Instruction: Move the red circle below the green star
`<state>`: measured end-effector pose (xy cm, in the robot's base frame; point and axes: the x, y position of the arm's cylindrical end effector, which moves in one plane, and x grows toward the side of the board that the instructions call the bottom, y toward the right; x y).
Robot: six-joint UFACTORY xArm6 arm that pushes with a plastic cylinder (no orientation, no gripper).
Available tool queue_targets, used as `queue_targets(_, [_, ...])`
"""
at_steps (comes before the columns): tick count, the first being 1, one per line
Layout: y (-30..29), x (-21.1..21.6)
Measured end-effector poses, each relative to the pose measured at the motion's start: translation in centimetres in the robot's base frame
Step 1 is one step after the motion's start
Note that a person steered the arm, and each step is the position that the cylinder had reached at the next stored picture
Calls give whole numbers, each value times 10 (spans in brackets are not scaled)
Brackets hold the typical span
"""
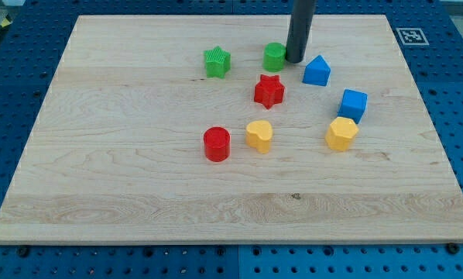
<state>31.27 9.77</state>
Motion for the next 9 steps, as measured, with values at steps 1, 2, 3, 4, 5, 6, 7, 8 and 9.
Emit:
queue_targets(1, [-9, 3])
queue_targets(2, [-5, 5])
queue_targets(3, [3, -1])
queue_targets(4, [-18, -20])
queue_targets(5, [-87, -34])
queue_targets(6, [-182, -41])
queue_targets(7, [-258, -30])
queue_targets(8, [-281, 24])
queue_targets(9, [-283, 79])
